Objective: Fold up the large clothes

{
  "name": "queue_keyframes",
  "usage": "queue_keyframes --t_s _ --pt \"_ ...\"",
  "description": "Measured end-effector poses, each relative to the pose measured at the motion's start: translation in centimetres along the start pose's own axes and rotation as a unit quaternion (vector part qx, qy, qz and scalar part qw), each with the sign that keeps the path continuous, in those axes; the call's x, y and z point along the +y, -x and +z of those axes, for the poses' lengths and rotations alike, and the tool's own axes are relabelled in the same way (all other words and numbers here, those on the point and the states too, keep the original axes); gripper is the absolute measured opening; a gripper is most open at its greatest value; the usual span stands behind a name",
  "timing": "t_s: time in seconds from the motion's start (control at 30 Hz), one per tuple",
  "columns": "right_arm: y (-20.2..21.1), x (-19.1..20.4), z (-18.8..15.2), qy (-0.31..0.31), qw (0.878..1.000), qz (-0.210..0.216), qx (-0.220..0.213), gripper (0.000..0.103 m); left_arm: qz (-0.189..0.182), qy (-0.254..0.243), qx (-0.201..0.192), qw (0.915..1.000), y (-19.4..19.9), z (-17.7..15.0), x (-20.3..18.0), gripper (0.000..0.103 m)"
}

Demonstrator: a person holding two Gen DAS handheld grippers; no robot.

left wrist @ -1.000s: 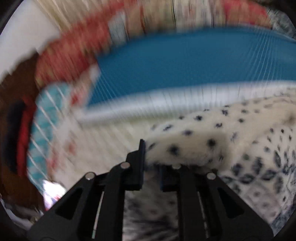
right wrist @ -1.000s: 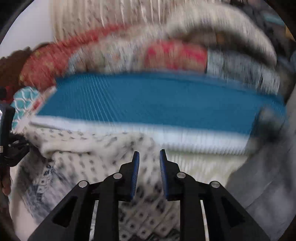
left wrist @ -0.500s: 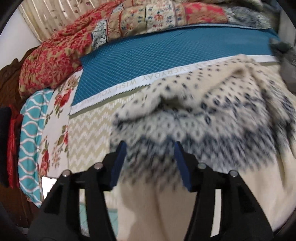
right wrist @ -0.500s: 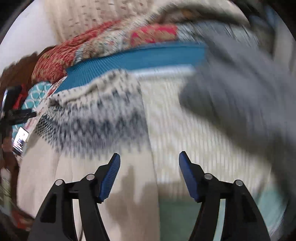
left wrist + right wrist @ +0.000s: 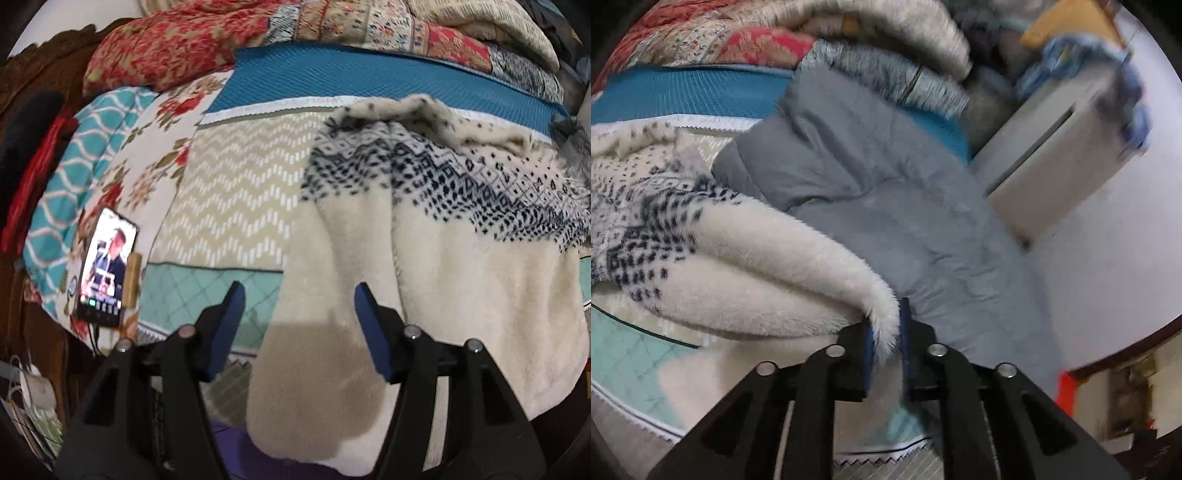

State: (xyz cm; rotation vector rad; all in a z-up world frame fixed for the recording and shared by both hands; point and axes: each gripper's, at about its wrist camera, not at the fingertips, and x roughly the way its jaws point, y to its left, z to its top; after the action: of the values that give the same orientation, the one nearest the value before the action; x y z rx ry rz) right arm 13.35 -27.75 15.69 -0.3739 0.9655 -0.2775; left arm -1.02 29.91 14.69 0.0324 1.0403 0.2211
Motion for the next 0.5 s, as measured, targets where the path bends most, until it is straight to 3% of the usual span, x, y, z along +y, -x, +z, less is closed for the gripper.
queue_keyframes --t_s 0.13,0.17,0.2,0.27,0.33,0.37,0.43,0.5 --pt "4.2 1.7 0.9 -0.023 0.997 0.049 -0.054 0.070 -0.017 0.007 -0.010 0.9998 0.5 -1.7 0.0 0.059" --pt "5.8 2.4 1.1 -0.035 0.993 0.081 -0.076 0.063 -0.014 0.006 -0.009 0.9998 0.5 -2.1 0.0 0.059" --pt "6.7 2.9 1.4 -0.044 0.988 0.114 -0.092 0.053 -0.010 0.006 -0.006 0.9999 0.3 -2.6 -0.1 0.059" --pt "9.1 4.2 2.1 -0.055 0.967 0.213 -0.132 0.036 -0.003 0.005 0.006 1.0000 -0.5 -3.5 0.3 0.059" --pt "10.8 6.5 3.6 -0.042 0.950 0.267 -0.156 0.032 0.007 0.012 0.019 0.9997 -1.4 -4.3 1.0 0.059" --pt "11.4 8.7 5.0 -0.032 0.937 0.311 -0.155 0.032 0.006 0.019 0.024 0.9995 -1.7 -4.7 1.5 0.059" --pt "11.2 13.1 7.4 -0.016 0.923 0.365 -0.119 0.032 0.002 0.032 0.032 0.9990 -2.3 -5.3 2.4 0.059" --pt "9.9 18.0 9.9 0.006 0.913 0.398 -0.086 0.033 -0.001 0.038 0.031 0.9988 -2.4 -5.9 3.1 0.059"
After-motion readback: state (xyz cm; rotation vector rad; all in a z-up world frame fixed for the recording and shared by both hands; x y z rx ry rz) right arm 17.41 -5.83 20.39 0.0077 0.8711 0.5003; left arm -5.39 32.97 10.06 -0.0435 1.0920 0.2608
